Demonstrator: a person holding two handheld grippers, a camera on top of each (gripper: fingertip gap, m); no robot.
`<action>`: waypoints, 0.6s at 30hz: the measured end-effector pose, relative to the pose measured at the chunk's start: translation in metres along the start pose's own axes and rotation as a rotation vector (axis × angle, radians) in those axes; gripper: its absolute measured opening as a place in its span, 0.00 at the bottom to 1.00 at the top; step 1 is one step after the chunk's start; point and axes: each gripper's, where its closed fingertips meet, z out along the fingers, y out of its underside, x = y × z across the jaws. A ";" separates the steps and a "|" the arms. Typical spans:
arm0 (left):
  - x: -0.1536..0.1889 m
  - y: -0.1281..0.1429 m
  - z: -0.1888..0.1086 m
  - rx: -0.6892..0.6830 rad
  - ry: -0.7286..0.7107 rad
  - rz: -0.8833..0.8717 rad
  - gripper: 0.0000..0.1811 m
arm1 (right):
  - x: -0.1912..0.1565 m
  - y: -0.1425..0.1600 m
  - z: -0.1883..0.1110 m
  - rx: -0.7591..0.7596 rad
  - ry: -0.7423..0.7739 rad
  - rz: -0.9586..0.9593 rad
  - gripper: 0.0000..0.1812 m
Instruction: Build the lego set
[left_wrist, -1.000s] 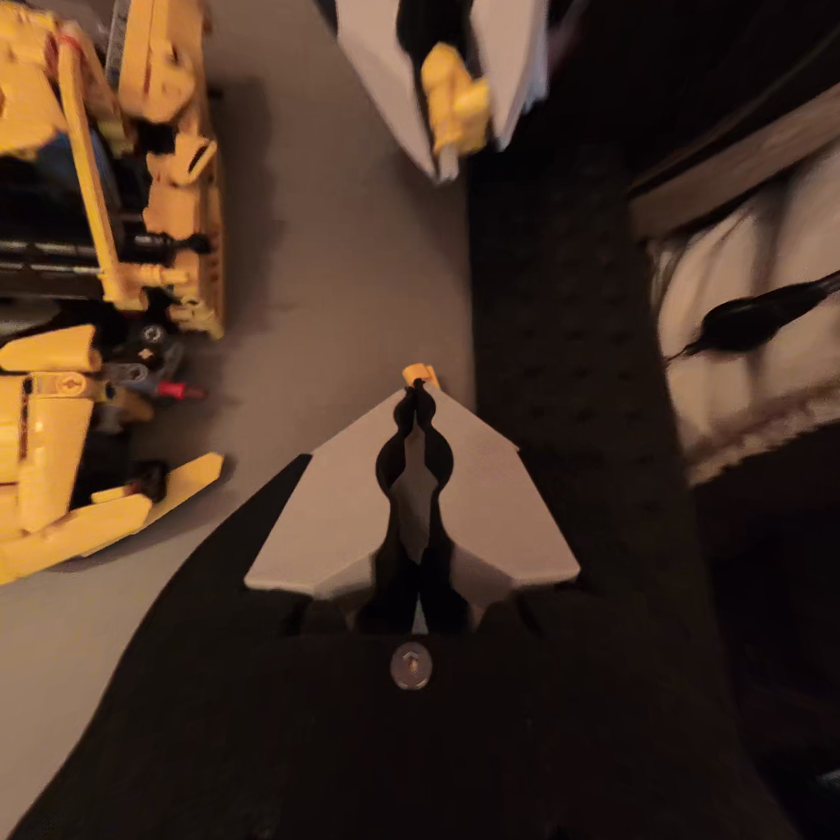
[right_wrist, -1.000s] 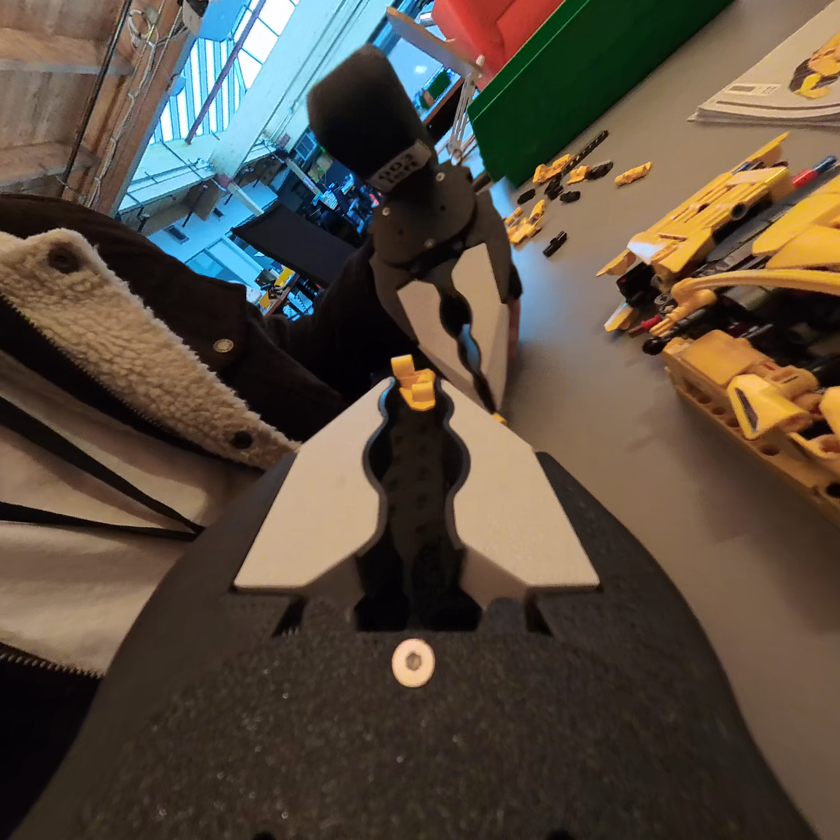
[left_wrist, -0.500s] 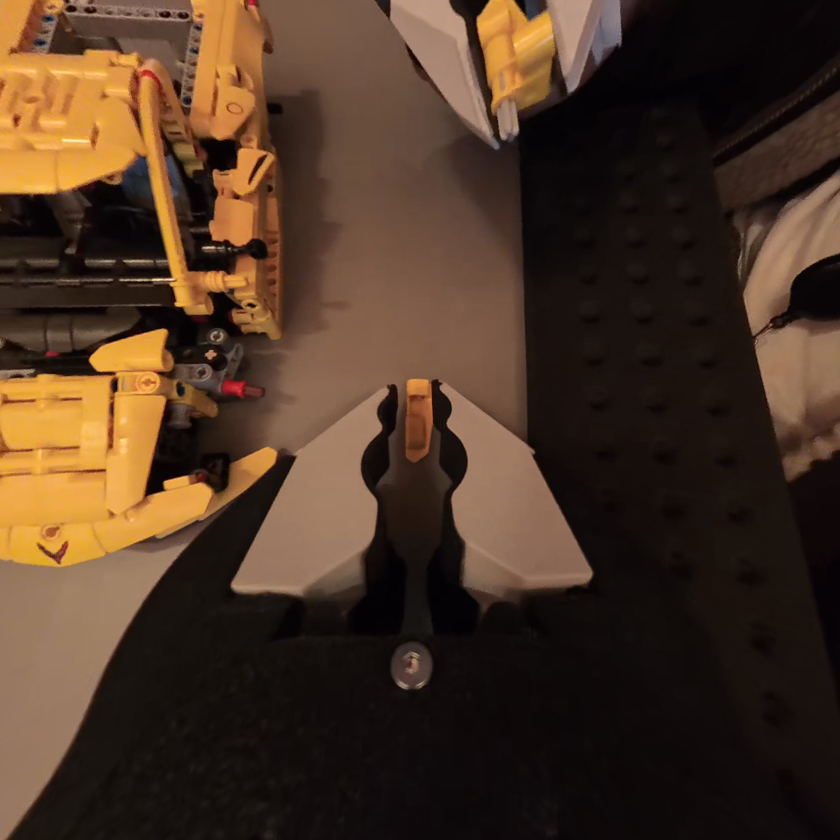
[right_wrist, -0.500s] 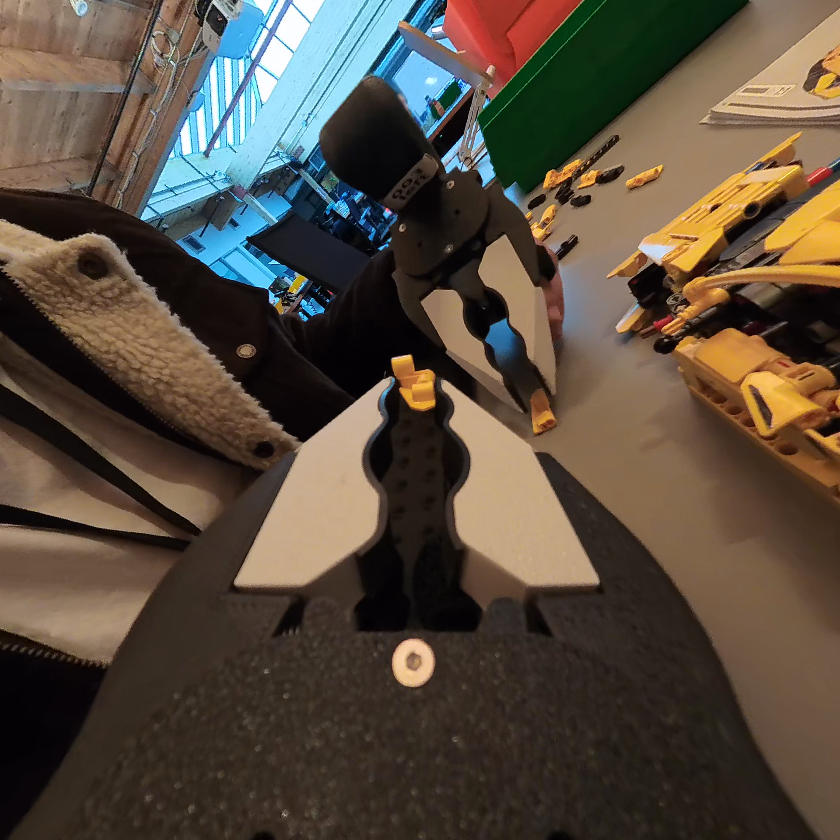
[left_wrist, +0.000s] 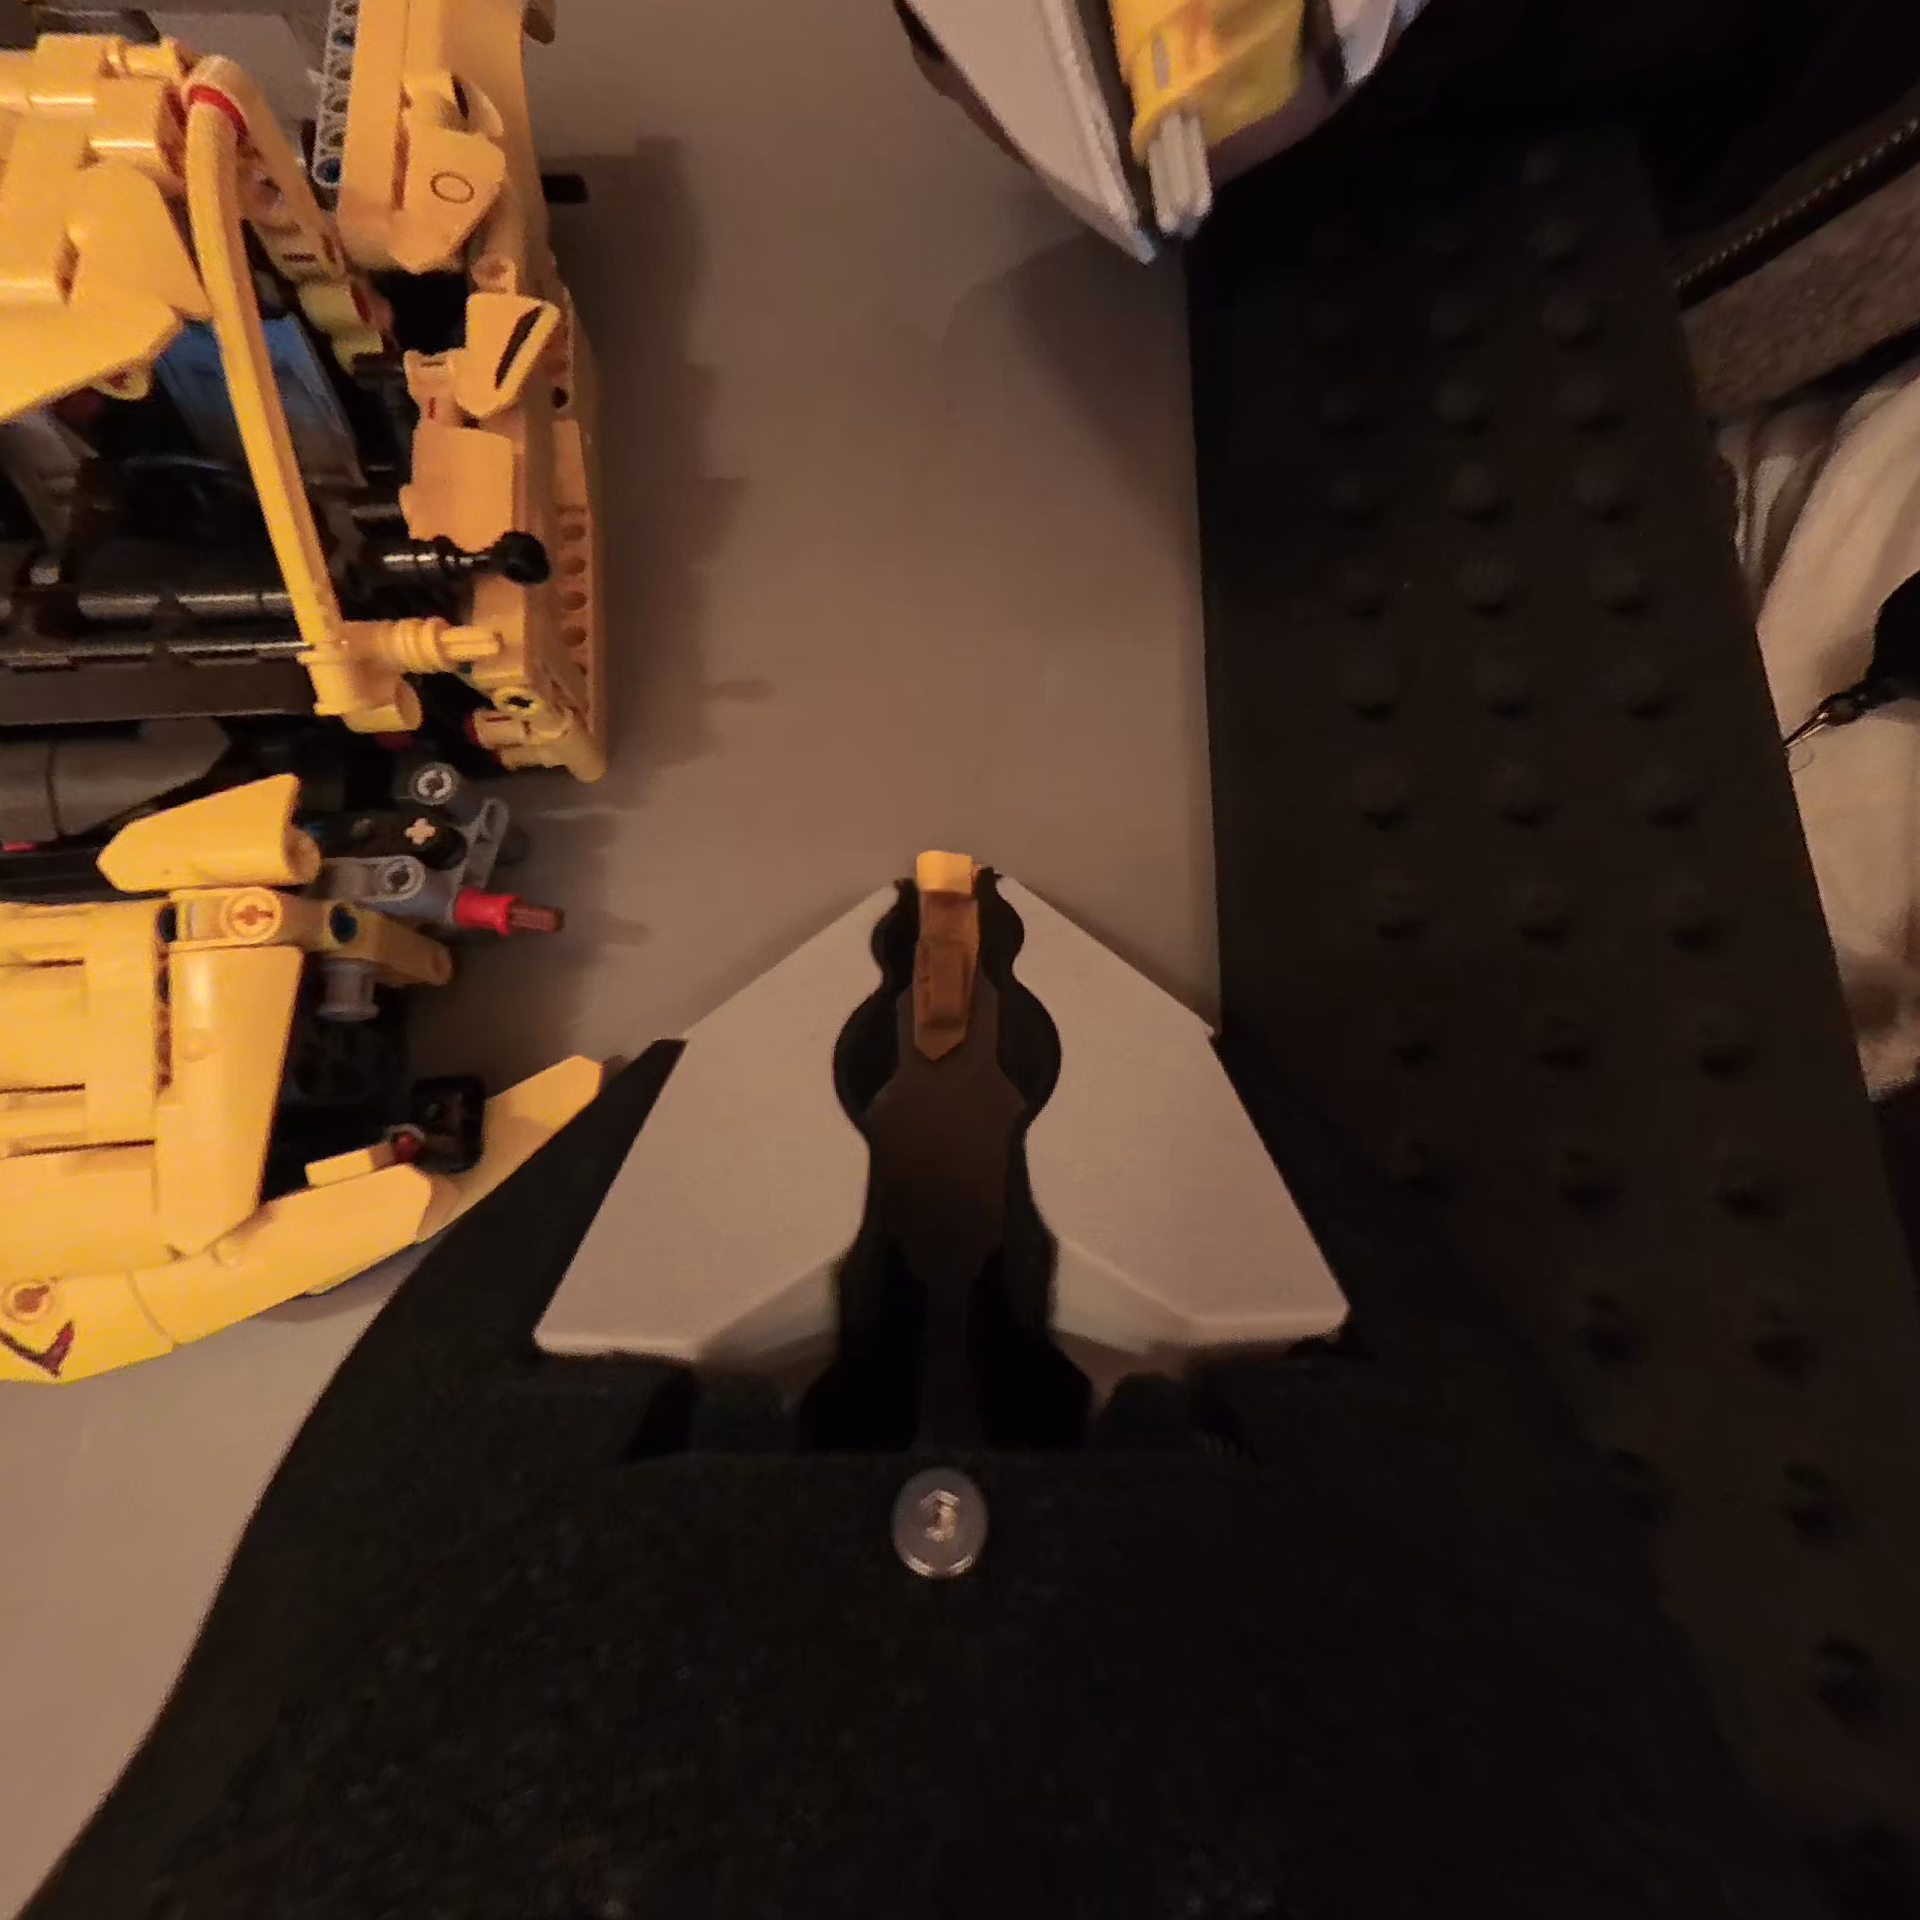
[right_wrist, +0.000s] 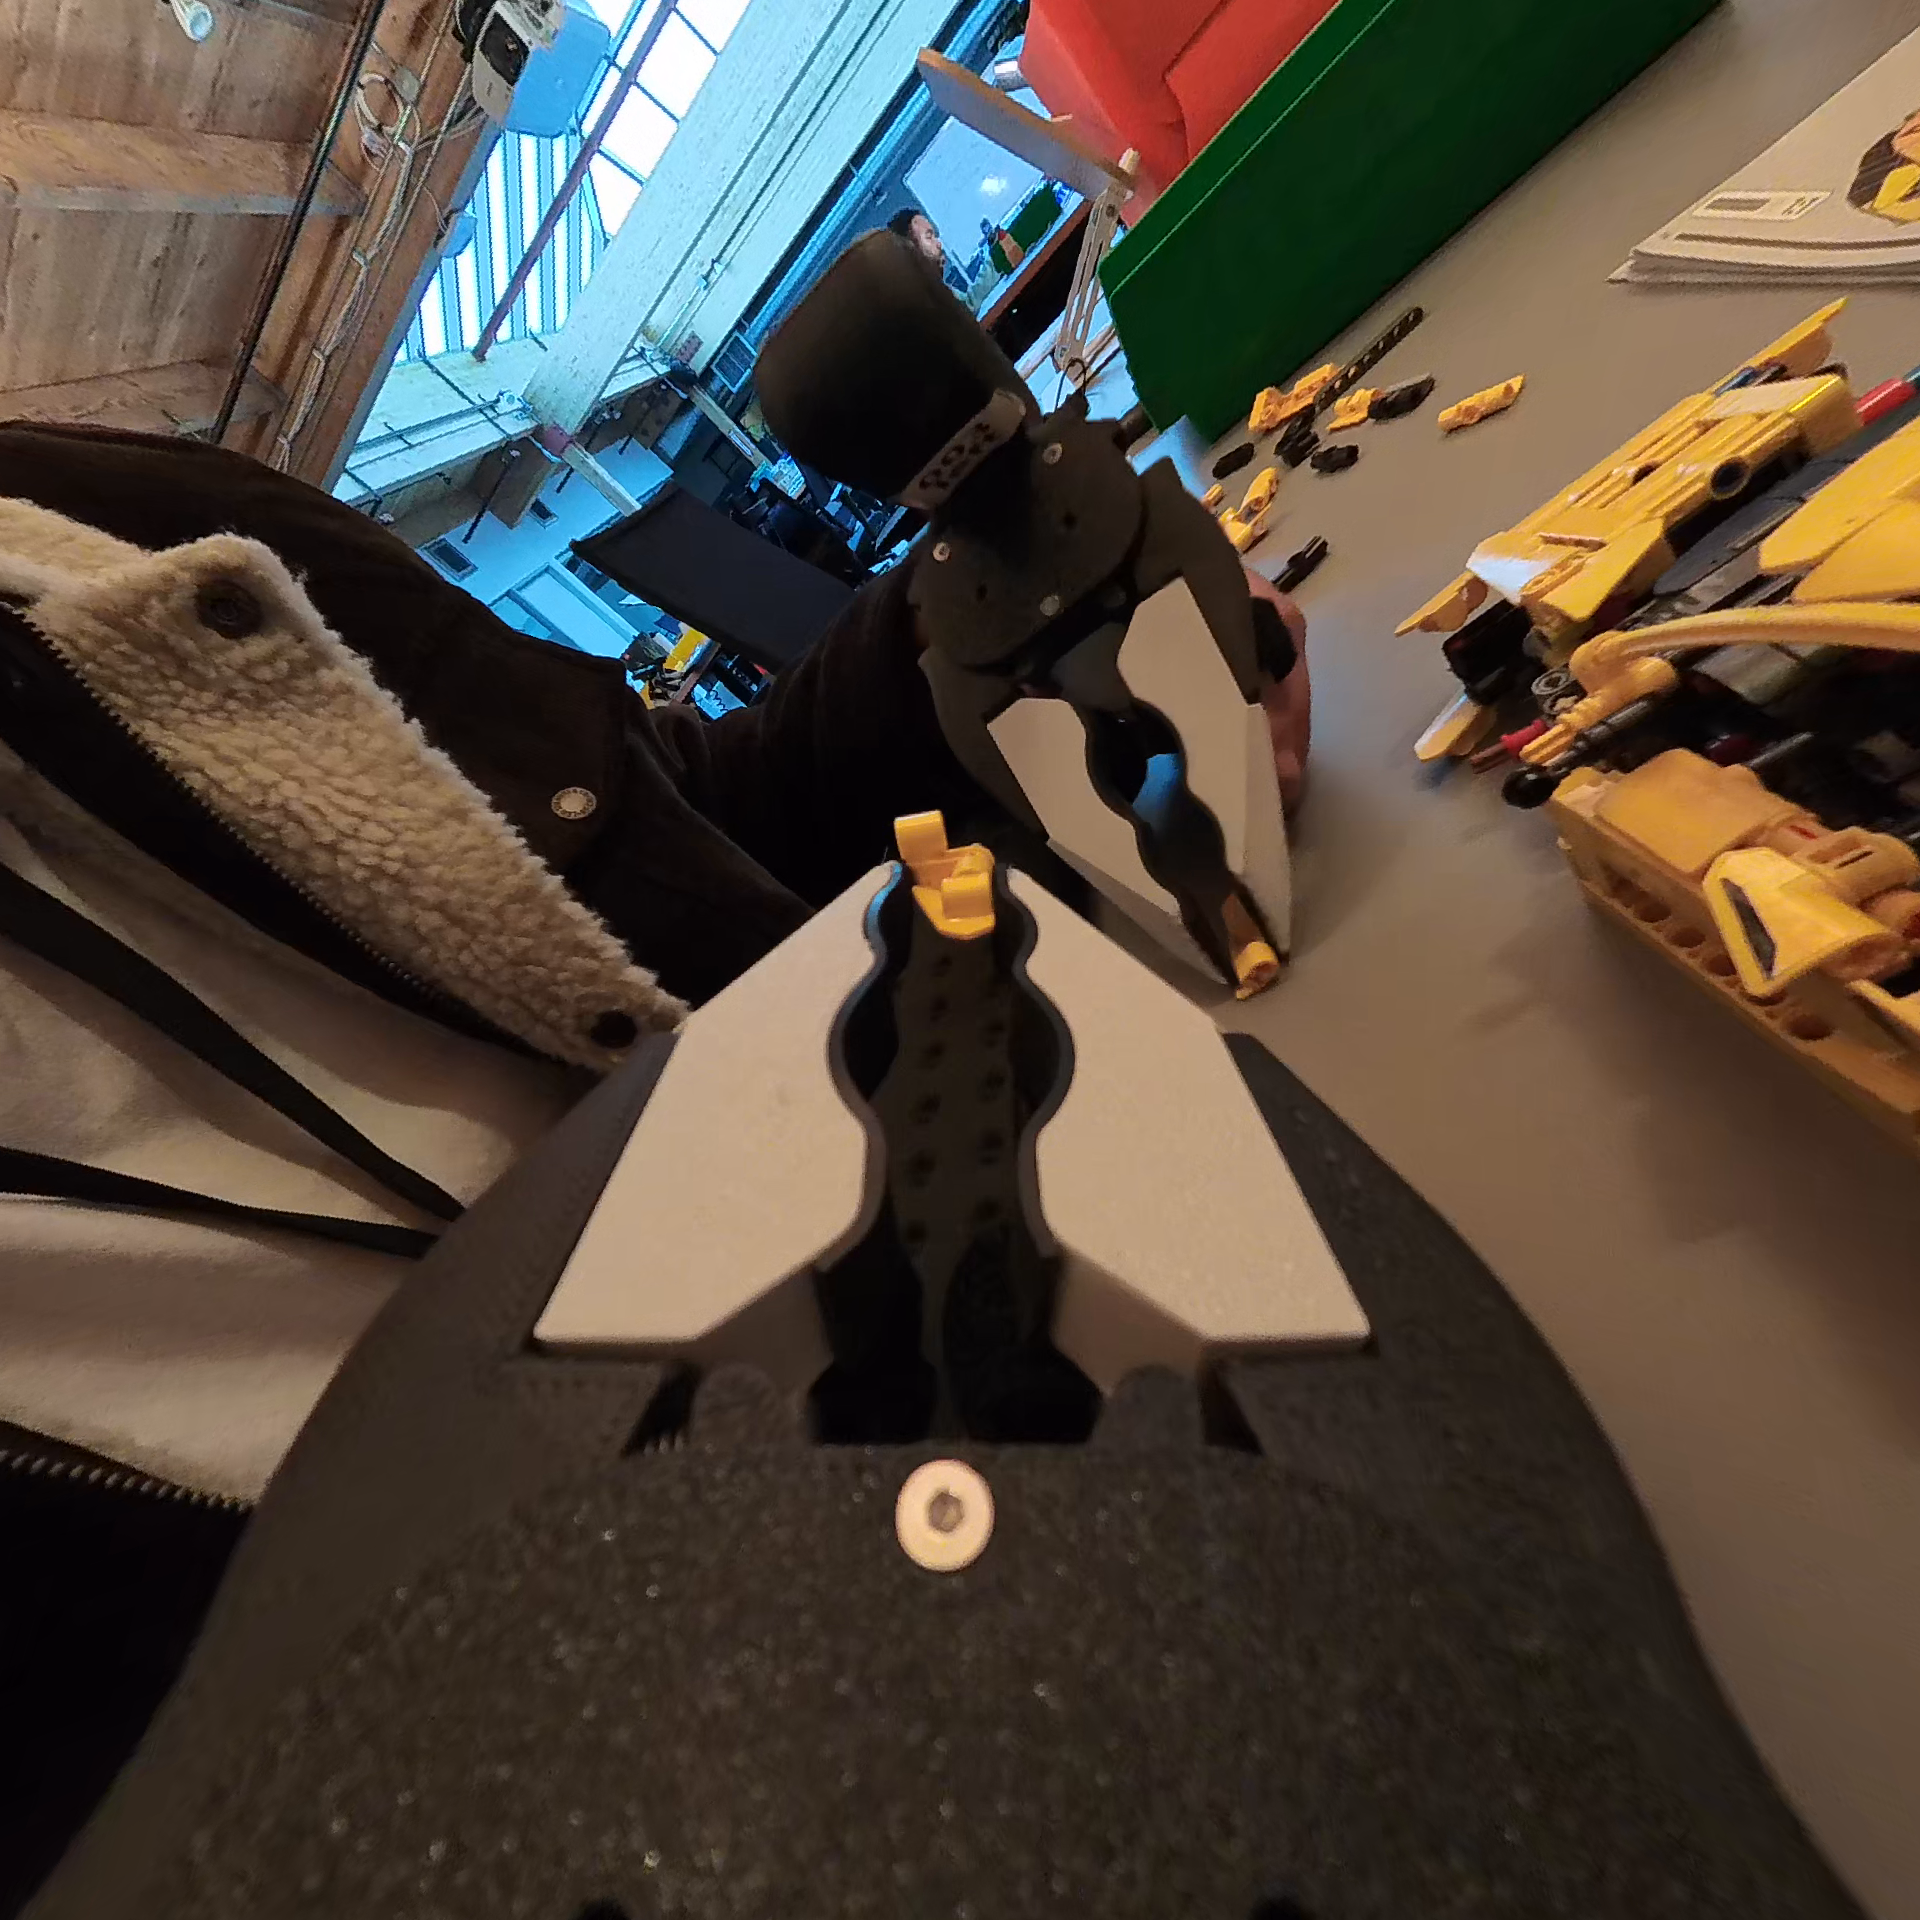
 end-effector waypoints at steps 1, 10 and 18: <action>0.001 -0.001 0.001 0.005 0.004 0.006 0.06 | 0.000 0.000 0.000 -0.001 0.000 0.000 0.08; 0.020 -0.059 -0.030 0.336 0.149 -0.115 0.05 | 0.012 0.003 -0.002 -0.037 0.118 -0.101 0.08; 0.043 -0.076 -0.045 0.468 0.385 -0.207 0.05 | -0.008 0.017 0.011 -0.141 0.089 -0.301 0.08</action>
